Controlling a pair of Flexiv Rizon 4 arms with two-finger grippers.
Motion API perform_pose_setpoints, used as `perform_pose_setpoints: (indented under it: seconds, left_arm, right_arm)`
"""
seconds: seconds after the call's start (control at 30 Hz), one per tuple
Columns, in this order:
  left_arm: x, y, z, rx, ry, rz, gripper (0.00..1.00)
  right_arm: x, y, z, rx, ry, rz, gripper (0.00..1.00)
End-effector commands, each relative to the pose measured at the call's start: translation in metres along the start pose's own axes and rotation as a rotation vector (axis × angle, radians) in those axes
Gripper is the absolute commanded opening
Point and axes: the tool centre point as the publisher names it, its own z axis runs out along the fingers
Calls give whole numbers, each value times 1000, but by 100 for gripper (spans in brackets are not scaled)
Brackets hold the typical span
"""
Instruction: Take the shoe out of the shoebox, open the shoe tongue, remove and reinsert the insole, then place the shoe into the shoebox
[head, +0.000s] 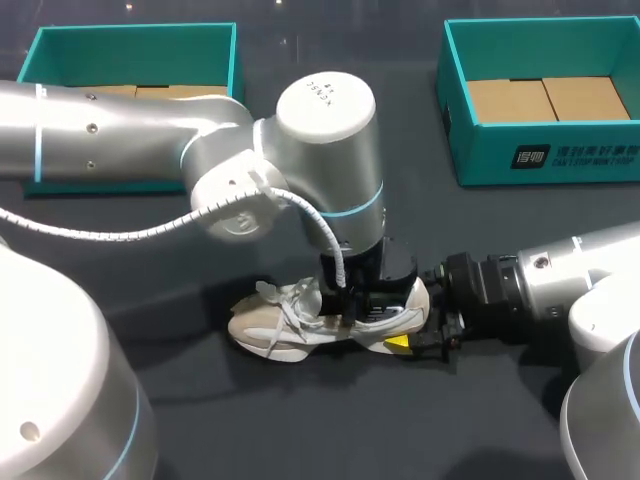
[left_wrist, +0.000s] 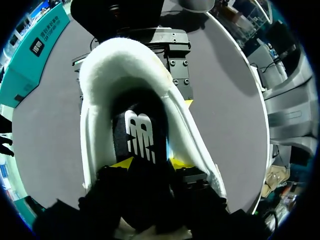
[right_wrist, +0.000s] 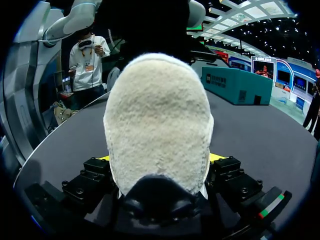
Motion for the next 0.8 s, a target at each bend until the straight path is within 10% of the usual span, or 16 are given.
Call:
perform_pose_setpoints:
  seconds: [0.03, 0.3, 0.8]
  left_arm:
    - [0, -3, 14, -15, -49, -25, 35]
    - [-14, 9, 11, -16, -98, -95, 1]
    - [3, 39, -41, 188, 79, -94, 0]
  right_arm:
    - [1, 0, 0, 3, -1, 1, 0]
    - [1, 0, 0, 3, -1, 1, 0]
    - [1, 0, 0, 3, -1, 1, 0]
